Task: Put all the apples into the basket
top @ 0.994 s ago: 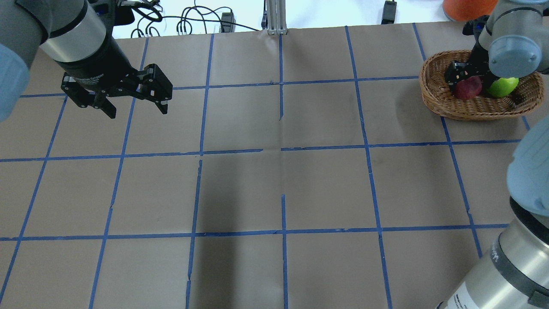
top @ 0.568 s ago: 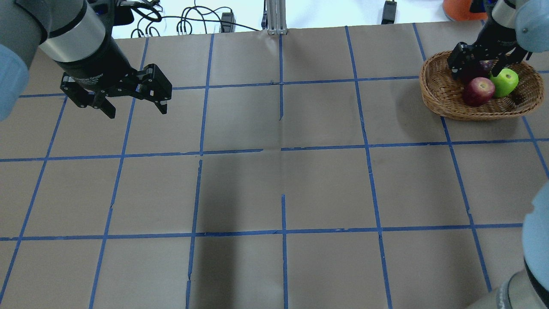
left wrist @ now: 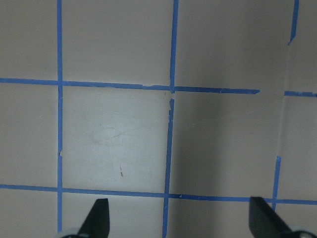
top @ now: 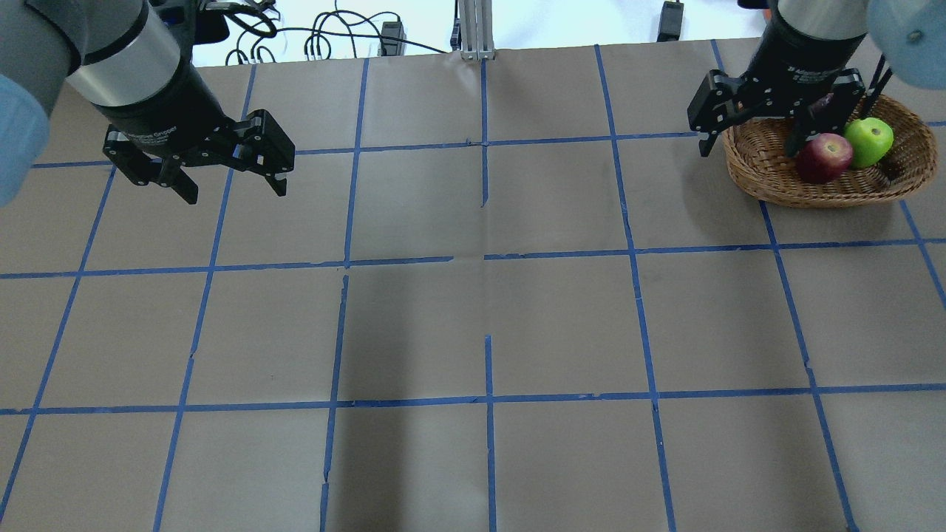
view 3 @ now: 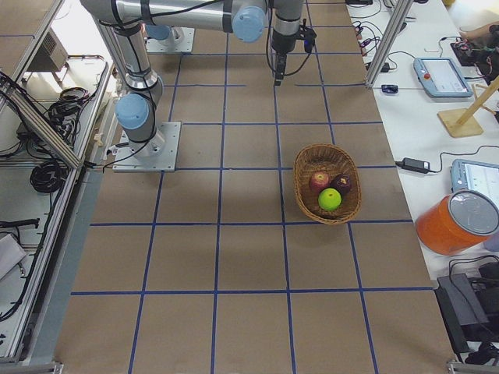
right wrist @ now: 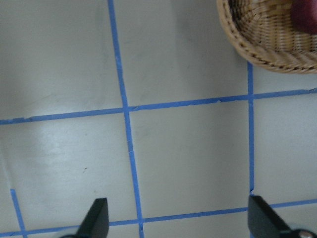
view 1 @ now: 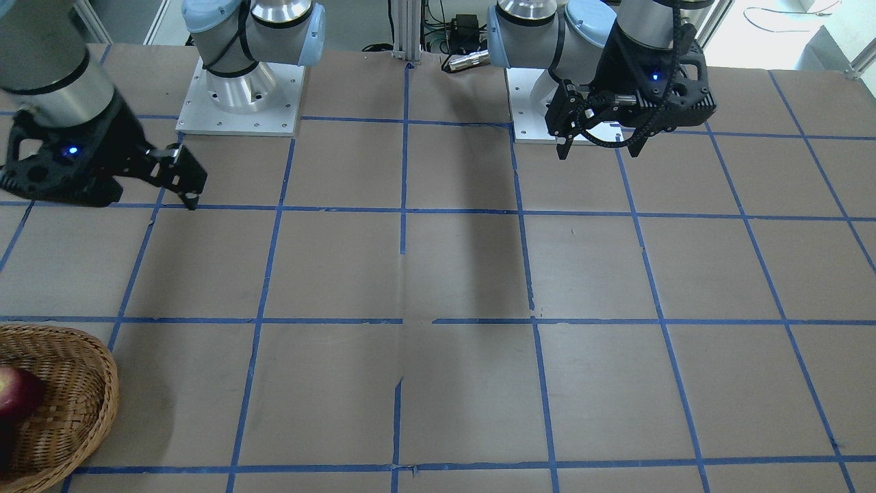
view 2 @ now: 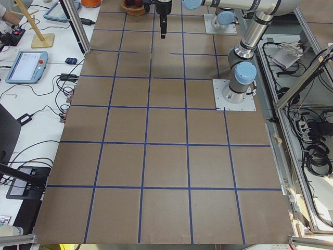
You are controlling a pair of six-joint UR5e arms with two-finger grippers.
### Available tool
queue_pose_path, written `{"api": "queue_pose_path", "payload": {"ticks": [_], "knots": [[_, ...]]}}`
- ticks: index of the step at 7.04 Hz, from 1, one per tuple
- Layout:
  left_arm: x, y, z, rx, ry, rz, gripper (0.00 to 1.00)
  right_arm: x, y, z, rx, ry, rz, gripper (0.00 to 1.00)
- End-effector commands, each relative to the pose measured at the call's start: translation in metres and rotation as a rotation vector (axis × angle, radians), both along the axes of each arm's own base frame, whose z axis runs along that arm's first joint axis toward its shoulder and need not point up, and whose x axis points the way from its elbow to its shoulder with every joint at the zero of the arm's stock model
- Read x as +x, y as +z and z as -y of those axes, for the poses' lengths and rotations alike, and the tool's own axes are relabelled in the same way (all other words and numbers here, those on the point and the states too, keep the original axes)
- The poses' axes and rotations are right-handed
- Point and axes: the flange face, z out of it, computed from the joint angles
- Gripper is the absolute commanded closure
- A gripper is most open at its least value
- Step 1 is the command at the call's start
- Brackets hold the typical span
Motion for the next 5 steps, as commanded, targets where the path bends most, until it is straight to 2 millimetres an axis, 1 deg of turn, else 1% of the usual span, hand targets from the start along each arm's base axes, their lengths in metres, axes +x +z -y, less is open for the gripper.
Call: {"api": "queue_pose_path", "payload": {"ticks": [1, 2, 3, 5], "knots": [[0.001, 0.0, 0.0, 0.0, 0.001, 0.001, 0.0, 0.042, 0.002, -0.036, 0.031, 0.001, 0.032, 0.0], [-0.001, 0.001, -0.001, 0.0, -0.002, 0.002, 0.0, 0.038, 0.0, -0.04, 0.088, 0.003, 0.058, 0.0], [-0.001, 0.0, -0.001, 0.003, -0.002, 0.002, 0.0, 0.035, 0.0, -0.04, 0.089, 0.02, 0.067, 0.0], [0.0, 0.0, -0.001, 0.001, -0.001, 0.001, 0.0, 0.022, 0.003, -0.038, 0.08, 0.018, 0.052, 0.0]]}}
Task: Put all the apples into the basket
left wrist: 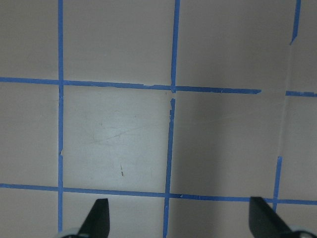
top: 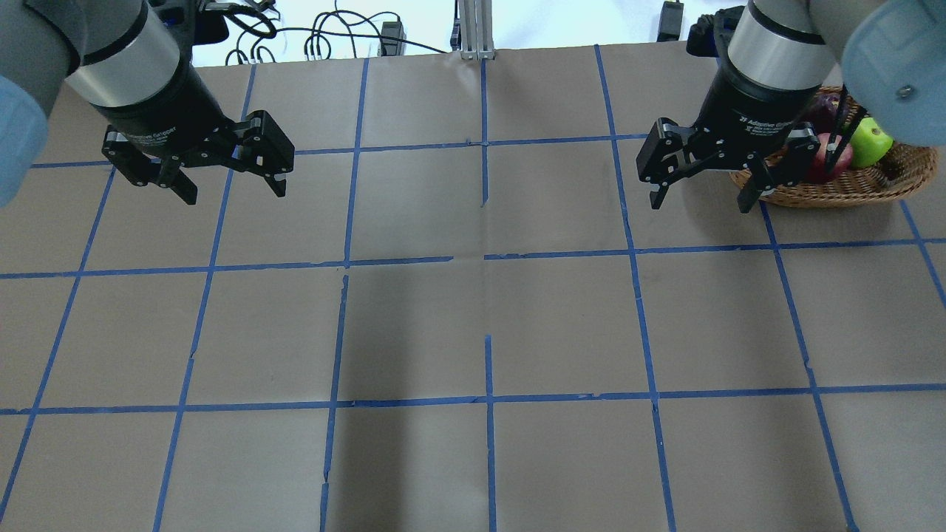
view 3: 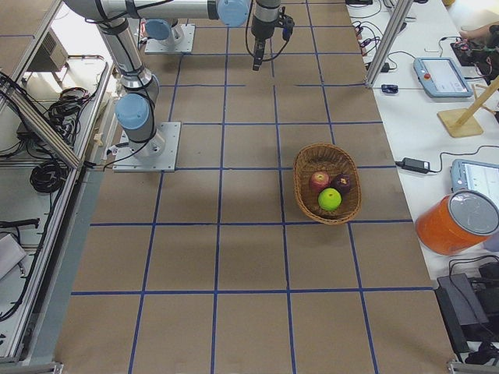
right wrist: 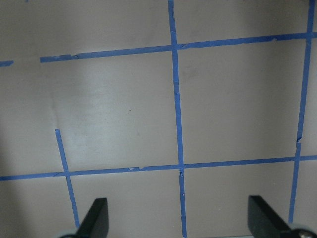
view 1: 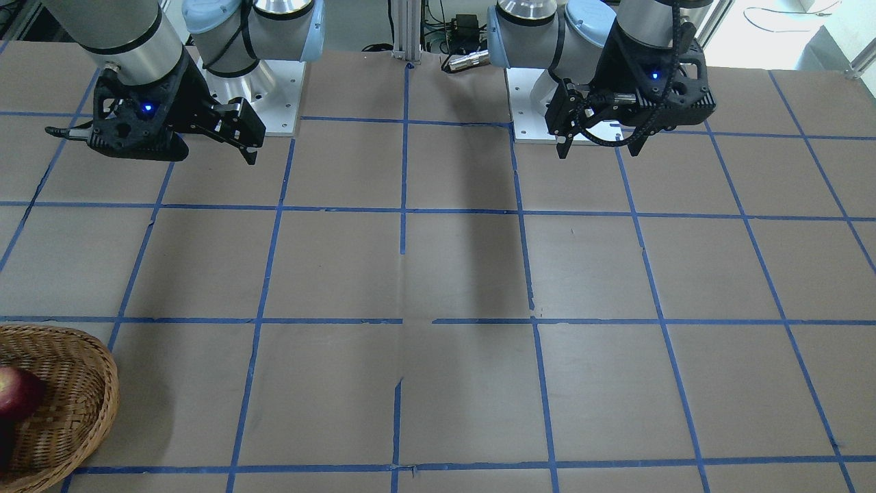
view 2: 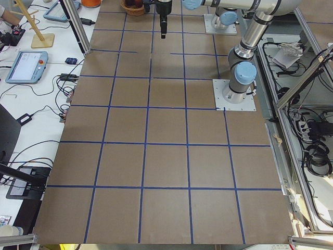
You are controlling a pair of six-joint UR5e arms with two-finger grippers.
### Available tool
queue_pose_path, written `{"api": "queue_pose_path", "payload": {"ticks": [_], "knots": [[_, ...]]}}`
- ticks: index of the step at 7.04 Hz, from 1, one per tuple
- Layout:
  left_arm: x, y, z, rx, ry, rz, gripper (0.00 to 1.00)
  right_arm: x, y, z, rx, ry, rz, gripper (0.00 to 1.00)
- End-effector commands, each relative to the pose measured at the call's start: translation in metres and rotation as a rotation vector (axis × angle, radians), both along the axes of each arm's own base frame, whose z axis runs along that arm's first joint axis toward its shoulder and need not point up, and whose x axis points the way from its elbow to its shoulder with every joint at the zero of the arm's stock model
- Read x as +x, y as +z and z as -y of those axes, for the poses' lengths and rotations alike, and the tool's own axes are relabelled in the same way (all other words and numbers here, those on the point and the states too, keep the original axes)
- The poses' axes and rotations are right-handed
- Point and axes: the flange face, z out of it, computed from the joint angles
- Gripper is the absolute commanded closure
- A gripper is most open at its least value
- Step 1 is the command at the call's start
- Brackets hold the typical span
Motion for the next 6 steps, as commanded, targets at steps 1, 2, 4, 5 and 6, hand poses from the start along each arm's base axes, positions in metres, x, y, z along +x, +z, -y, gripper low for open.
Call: {"api": "queue_pose_path", "payload": {"ticks": [1, 2, 4, 5, 6], "knots": [[0.0001, -0.0006, 0.0009, 0.0, 0.001, -0.001, 0.0, -0.0088, 0.0048, -0.0004, -0.014, -0.007, -0.011, 0.0], [-0.0006, -0.0013, 0.0012, 0.001, -0.001, -0.001, 0.0, -0.0098, 0.0067, -0.0029, -0.015, -0.006, -0.021, 0.0], [-0.0007, -0.0019, 0.0019, 0.001, -0.001, -0.003, 0.0, -0.0096, 0.0043, -0.0029, -0.015, -0.017, -0.021, 0.0], [-0.0013, -0.0021, 0.0009, 0.003, -0.003, -0.001, 0.0, -0.0088, 0.0044, -0.0029, -0.016, -0.017, -0.02, 0.0], [-0.0013, -0.0027, 0.0015, 0.003, -0.003, -0.001, 0.0, -0.0089, 0.0038, -0.0029, -0.016, -0.014, -0.021, 0.0]]}}
